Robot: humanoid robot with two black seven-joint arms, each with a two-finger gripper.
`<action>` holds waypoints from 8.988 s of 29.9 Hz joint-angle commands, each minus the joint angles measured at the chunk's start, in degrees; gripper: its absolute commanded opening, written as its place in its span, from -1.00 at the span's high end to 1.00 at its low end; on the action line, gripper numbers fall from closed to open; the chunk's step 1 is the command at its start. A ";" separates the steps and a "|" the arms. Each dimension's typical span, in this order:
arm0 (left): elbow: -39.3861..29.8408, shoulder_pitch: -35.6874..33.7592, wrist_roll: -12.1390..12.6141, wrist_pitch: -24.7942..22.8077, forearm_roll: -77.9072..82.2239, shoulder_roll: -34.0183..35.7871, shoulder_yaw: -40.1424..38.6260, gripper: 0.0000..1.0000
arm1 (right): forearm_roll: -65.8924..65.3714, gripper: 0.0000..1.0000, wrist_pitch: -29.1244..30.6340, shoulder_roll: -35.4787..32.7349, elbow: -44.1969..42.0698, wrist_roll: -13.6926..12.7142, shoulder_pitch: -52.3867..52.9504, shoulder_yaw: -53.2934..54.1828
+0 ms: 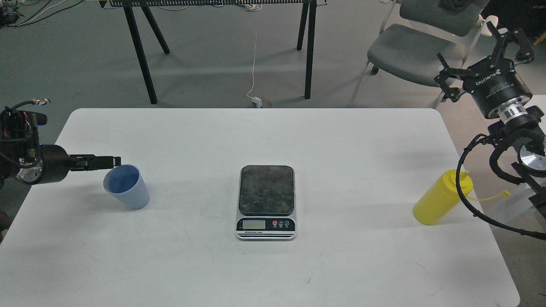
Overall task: Pour seasoning into cup on scale with both arms
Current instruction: 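Close the left gripper around the blue cup, then lift the blue cup with the left gripper and carry it over the scale, then lower the blue cup onto the scale and open the left gripper, then withdraw the left arm up and away from the cup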
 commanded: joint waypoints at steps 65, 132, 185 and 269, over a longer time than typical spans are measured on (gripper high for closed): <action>-1.91 -2.42 0.00 0.80 -0.05 0.36 8.34 1.00 | -0.09 -0.99 0.00 -0.09 0.18 0.07 0.18 -0.18; -9.66 -27.47 0.00 -3.91 22.81 -33.11 19.24 0.94 | 0.00 -0.99 0.00 -2.20 0.18 0.33 -0.88 1.49; -2.01 -25.63 0.00 -3.91 21.84 -39.27 19.24 0.84 | 0.00 -0.99 0.00 -2.20 0.18 0.33 -1.49 1.58; 42.11 -18.51 0.00 -3.91 -84.42 -36.72 -9.23 -0.99 | 25.75 -0.99 0.00 -22.33 8.44 -3.79 -26.00 3.51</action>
